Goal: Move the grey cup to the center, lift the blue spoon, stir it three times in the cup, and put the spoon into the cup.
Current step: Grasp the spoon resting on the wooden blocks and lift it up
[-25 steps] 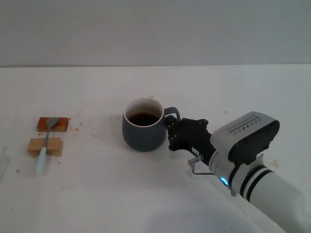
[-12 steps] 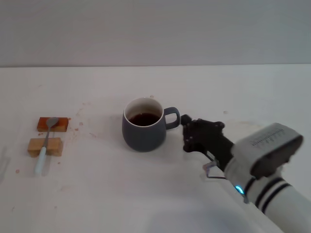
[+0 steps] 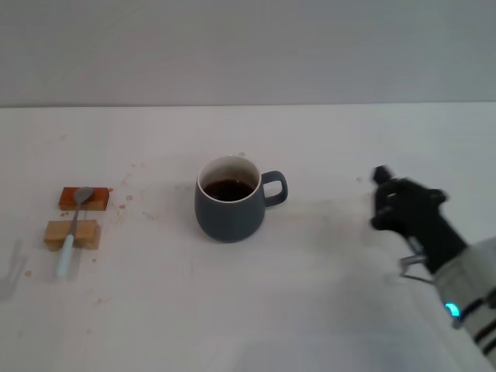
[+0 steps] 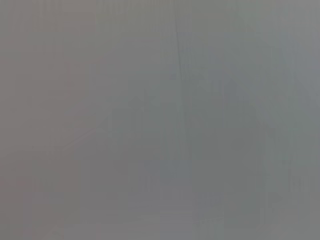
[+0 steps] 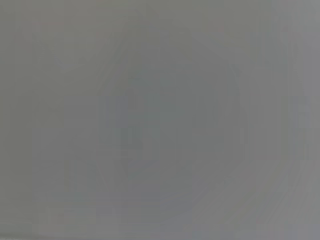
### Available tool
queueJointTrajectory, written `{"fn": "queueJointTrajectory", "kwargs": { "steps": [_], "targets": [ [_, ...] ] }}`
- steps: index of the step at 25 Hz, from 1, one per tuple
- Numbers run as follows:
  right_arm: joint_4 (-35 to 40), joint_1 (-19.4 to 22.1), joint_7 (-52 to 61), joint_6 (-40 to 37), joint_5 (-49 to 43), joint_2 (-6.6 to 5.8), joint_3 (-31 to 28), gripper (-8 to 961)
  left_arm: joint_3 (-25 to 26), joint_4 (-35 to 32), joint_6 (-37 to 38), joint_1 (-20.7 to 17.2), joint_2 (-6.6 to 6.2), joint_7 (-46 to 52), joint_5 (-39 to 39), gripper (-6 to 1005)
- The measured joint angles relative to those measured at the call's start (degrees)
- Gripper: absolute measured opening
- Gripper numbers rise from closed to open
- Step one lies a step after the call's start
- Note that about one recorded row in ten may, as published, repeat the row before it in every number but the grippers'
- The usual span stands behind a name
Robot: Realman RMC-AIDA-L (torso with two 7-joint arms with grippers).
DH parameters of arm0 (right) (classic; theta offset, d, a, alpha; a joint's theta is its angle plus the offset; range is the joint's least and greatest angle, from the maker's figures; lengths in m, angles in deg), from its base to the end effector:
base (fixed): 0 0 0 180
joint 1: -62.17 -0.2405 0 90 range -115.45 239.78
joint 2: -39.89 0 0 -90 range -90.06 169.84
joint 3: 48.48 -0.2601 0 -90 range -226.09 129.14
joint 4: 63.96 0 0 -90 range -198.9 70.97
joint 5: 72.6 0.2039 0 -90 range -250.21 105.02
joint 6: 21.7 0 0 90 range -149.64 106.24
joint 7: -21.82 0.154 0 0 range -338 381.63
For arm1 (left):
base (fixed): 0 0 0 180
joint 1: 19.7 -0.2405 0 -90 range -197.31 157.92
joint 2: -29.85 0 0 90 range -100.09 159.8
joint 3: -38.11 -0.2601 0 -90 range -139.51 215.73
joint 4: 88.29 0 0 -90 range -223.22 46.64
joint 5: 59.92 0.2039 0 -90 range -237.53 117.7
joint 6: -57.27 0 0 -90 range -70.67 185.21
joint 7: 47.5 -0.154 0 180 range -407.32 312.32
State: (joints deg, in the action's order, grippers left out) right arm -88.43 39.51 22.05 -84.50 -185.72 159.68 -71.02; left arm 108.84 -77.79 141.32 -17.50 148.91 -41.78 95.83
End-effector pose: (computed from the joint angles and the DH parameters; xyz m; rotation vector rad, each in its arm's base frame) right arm 0.2749 0.3084 -0.0901 -1.8139 0.6169 0.7696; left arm -0.3870 0.2032 0.0223 -1.4207 -0.4599 -0.5933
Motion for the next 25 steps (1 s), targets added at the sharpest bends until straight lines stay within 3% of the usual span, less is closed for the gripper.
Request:
{"fn": "queueJointTrajectory", "kwargs": {
  "steps": [4, 8, 13, 25],
  "targets": [
    [1.42, 2.72, -0.18, -5.51, 0.05, -0.01, -3.9, -2, -1.31, 0.09, -0.03, -0.63, 0.03, 0.0, 0.06, 833],
    [1.55, 3.66, 0.12, -5.91, 0.07, -0.15, -6.05, -2, -2.09, -0.07, -0.29, -1.44, 0.03, 0.0, -0.09, 834],
    [1.82, 3.15, -0.17, -4.46, 0.1, -0.14, -5.68, -1, -3.46, 0.11, -0.33, -1.77, 0.03, 0.06, -0.1, 834],
    [2.74, 3.35, -0.13, -2.89, 0.21, -0.18, -6.35, -1, -12.76, 1.22, -0.67, -3.65, -0.01, 6.06, -0.03, 834]
  ]
}}
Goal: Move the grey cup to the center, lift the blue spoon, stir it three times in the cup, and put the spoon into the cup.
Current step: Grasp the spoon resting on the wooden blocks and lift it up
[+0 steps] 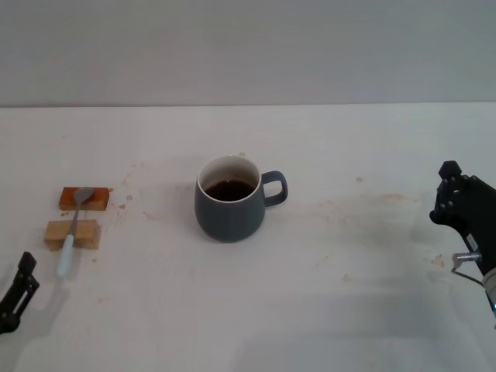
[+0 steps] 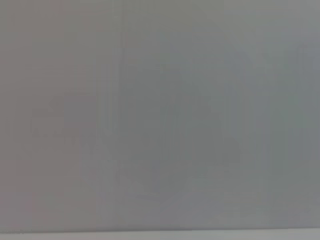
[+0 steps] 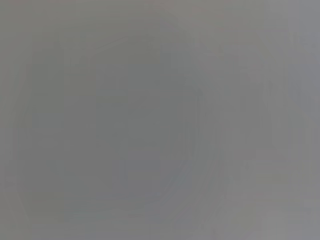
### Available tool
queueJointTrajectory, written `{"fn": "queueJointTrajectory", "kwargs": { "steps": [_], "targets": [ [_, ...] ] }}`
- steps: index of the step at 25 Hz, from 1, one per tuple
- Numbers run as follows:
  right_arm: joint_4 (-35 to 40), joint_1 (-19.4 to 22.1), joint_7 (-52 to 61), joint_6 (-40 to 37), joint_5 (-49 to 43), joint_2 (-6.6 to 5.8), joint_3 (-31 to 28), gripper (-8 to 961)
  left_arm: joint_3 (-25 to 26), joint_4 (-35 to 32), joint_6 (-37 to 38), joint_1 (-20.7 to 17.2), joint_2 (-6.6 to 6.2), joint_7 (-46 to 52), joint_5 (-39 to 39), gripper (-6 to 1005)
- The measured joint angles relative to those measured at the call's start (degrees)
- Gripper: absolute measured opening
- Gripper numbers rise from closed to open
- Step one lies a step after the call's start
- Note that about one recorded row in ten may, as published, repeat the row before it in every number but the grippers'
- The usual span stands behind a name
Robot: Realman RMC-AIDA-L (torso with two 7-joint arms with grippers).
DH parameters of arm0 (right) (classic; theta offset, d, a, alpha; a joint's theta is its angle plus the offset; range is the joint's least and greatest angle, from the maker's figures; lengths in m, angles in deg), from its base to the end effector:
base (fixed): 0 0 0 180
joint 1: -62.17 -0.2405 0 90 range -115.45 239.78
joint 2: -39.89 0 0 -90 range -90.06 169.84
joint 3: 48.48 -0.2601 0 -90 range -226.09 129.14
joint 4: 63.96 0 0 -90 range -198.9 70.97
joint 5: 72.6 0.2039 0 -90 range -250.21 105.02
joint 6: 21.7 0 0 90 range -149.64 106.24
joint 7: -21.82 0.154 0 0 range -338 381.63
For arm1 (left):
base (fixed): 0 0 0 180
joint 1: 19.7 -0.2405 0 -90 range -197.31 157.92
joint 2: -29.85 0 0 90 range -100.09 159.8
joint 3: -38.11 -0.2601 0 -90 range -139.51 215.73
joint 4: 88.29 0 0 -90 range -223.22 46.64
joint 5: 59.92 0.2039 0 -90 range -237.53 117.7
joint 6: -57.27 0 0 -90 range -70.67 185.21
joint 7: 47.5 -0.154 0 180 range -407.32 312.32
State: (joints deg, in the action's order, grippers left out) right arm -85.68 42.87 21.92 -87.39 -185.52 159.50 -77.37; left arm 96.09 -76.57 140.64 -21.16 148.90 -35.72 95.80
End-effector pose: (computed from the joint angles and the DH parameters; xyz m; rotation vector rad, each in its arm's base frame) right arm 0.3073 0.3042 -0.0604 -1.6458 0.6367 0.7254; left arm -0.3762 0.1778 -0.0150 -1.5977 -0.5863 -0.6872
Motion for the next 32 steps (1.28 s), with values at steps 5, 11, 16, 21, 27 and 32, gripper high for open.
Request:
{"fn": "queueJointTrajectory", "kwargs": {
  "steps": [5, 11, 16, 21, 27, 32],
  "targets": [
    [1.61, 0.05, -0.1, -0.36, 3.53, -0.11, -0.65, -1, -1.57, 0.78, -1.21, -0.79, 0.03, -0.08, -0.04, 834],
    [5.32, 0.4, -0.13, -2.85, 12.8, -0.21, -0.64, -1, -2.37, 1.81, -5.25, 0.24, 0.04, -0.49, 0.09, 833],
    [7.35, 1.51, -0.15, -4.18, 17.6, -0.32, -0.64, -1, -2.51, 2.44, -8.04, 1.7, 0.04, -0.88, 0.12, 833],
    [7.43, 1.73, -0.15, -4.2, 17.69, -0.34, -0.63, -1, -4.74, 2.51, -9.2, 2.91, 0.04, -1.54, 0.25, 833],
    [7.37, 1.61, -0.17, -4.06, 17.73, -0.35, -0.62, -1, -5.87, 4.47, -12.82, 3.02, 0.04, -5.29, -0.01, 834],
    [7.34, 1.5, -0.19, -3.94, 17.75, -0.35, -0.38, -2, -5.62, 4.77, -14.06, 3.24, 0.04, -6.71, -0.54, 834]
  ]
}}
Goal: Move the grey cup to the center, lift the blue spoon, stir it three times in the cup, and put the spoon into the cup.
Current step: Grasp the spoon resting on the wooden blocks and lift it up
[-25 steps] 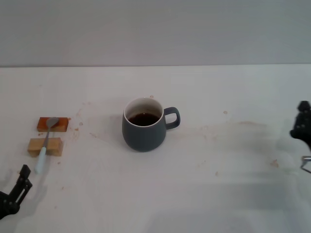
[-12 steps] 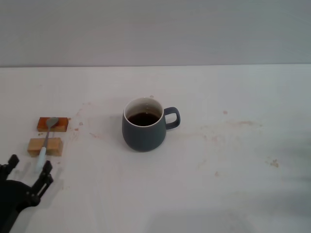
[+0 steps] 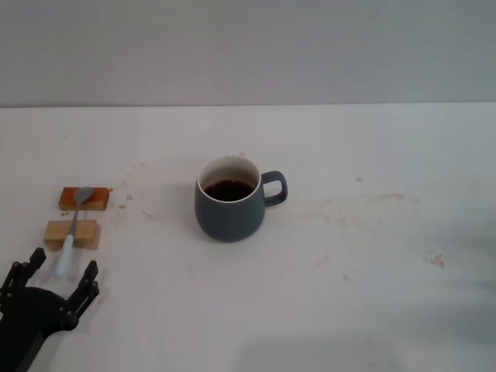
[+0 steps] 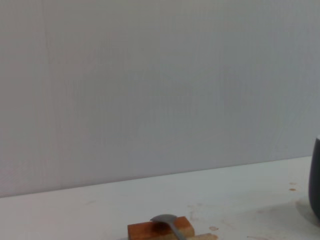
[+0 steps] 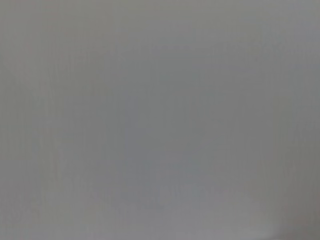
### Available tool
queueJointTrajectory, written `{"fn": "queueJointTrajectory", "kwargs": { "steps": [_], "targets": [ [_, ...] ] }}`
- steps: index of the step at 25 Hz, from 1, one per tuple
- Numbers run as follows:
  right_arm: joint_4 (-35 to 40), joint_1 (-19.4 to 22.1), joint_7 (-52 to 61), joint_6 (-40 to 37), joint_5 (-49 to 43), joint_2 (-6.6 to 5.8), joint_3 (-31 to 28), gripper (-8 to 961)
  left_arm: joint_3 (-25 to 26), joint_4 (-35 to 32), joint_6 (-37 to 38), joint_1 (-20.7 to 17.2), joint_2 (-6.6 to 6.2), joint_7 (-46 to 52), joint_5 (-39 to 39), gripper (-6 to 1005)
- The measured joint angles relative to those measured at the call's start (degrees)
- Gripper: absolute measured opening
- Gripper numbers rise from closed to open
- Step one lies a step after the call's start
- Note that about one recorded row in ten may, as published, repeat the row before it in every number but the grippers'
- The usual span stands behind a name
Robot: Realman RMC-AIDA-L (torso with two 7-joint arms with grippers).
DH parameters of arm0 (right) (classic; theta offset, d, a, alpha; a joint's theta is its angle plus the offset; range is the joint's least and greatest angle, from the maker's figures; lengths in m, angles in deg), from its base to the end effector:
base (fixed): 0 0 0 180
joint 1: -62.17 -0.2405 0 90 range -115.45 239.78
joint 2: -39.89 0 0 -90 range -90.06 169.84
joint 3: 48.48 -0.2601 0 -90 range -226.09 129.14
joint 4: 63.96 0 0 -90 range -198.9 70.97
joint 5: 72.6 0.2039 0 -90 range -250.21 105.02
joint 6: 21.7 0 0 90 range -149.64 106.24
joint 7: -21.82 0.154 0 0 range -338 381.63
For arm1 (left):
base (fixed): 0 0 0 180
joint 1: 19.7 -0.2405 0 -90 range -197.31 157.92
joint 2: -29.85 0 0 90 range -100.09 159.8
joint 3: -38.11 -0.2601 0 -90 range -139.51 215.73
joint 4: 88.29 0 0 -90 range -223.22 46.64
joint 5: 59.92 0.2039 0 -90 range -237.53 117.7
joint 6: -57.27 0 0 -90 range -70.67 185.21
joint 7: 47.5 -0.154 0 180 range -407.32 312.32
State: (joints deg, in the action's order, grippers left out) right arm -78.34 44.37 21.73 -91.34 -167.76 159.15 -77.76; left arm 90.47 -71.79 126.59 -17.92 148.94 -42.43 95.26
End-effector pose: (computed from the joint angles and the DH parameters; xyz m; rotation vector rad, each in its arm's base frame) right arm 0.3724 0.2906 -0.0038 -1.3044 0.7022 0.5861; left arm -0.3693 0.2059 -0.0525 -1.7769 -0.5901 -0.5410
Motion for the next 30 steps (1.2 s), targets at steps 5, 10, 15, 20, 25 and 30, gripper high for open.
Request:
{"fn": "queueJointTrajectory", "kwargs": {
  "steps": [5, 10, 15, 20, 25, 30],
  "targets": [
    [0.09, 0.26, 0.0, -0.07, 0.0, 0.0, 0.01, -2, 0.02, 0.02, -0.58, 0.44, 0.0, -0.03, -0.83, 833],
    [0.11, 0.31, 0.0, -0.21, 0.0, 0.0, 0.04, -2, 0.02, 0.03, -0.94, 1.03, -0.09, -0.05, -1.02, 833],
    [0.14, 0.25, 0.0, -0.3, 0.0, 0.0, 0.11, -2, 0.02, 0.2, -3.01, 2.06, -0.03, -0.07, -1.06, 833],
    [0.14, 0.24, 0.0, -0.32, -0.03, 0.0, 0.1, -2, 0.1, 0.48, -3.56, 2.23, 0.0, -0.07, -1.15, 801],
    [0.14, 0.28, 0.0, -0.33, -0.13, 0.0, 0.07, -2, 0.32, 0.49, -3.67, 2.24, -0.02, 0.03, -2.28, 745],
    [0.14, 0.26, 0.0, -0.33, -0.25, 0.0, 0.08, -2, 0.38, 0.49, -4.2, 2.28, -0.09, 0.52, -2.56, 680]
  ]
}}
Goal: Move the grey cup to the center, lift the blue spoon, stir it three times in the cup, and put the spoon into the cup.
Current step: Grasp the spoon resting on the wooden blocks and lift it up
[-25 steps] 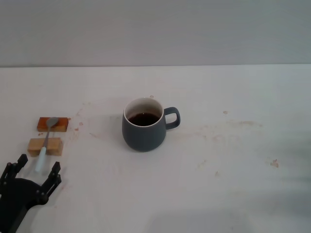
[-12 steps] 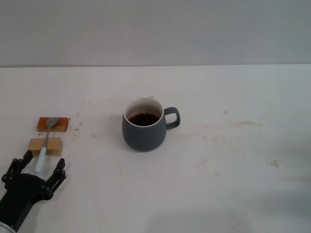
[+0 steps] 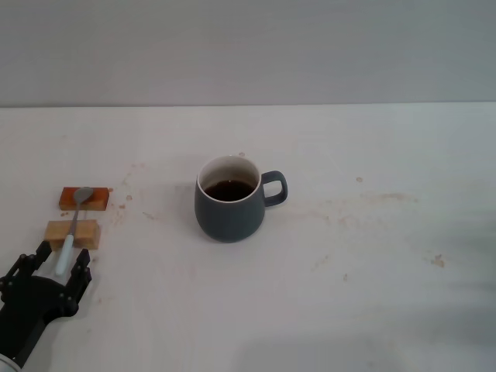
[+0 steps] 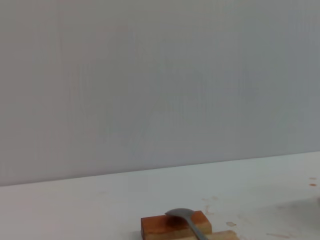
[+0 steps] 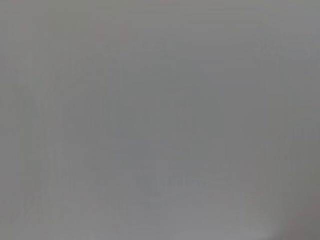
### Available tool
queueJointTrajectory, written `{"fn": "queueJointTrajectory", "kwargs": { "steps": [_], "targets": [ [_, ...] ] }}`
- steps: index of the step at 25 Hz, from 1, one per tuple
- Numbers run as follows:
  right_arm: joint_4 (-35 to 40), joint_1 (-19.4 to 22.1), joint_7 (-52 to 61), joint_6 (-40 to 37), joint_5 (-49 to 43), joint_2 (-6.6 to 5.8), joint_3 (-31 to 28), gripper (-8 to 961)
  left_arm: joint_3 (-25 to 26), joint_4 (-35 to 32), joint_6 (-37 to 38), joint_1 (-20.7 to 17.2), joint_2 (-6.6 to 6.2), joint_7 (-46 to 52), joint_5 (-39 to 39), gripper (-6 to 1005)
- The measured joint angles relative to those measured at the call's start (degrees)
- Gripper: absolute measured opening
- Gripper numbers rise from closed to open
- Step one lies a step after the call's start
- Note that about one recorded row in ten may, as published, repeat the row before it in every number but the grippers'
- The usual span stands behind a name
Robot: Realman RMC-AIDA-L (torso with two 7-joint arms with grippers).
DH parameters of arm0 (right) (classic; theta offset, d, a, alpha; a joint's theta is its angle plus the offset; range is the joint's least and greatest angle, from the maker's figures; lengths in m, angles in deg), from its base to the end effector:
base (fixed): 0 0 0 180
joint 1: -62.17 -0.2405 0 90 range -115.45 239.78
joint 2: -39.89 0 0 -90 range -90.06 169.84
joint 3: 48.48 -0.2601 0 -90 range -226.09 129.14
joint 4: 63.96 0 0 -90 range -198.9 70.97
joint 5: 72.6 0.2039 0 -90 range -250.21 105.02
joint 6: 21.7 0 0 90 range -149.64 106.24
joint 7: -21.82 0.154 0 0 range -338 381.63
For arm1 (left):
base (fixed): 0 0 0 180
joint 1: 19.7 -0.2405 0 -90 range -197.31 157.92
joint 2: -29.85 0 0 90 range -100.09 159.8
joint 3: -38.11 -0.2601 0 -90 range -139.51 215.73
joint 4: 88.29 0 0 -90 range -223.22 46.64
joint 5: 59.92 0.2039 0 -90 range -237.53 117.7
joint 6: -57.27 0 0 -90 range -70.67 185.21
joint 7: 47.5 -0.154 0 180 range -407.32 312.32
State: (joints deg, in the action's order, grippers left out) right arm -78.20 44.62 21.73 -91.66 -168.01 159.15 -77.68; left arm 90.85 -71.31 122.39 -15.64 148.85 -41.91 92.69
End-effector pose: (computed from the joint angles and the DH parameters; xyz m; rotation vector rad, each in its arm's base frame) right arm 0.3730 0.2889 -0.0034 -1.3061 0.6969 0.5841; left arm -0.3727 0.2227 -0.0523 -1.7582 -0.6338 -0.5162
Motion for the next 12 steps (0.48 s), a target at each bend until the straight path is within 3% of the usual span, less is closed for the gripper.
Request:
{"fn": "queueJointTrajectory", "kwargs": {
  "steps": [4, 12],
  "targets": [
    [0.0, -0.03, 0.0, 0.0, -0.07, 0.0, 0.12, -2, 0.09, -0.01, -0.24, 0.0, 0.0, 0.01, -0.16, 594],
    [0.09, -0.1, 0.0, -0.13, -0.12, 0.0, 0.11, -1, 0.09, 0.06, -0.34, -0.02, 0.0, -0.16, -0.93, 566]
  ]
}}
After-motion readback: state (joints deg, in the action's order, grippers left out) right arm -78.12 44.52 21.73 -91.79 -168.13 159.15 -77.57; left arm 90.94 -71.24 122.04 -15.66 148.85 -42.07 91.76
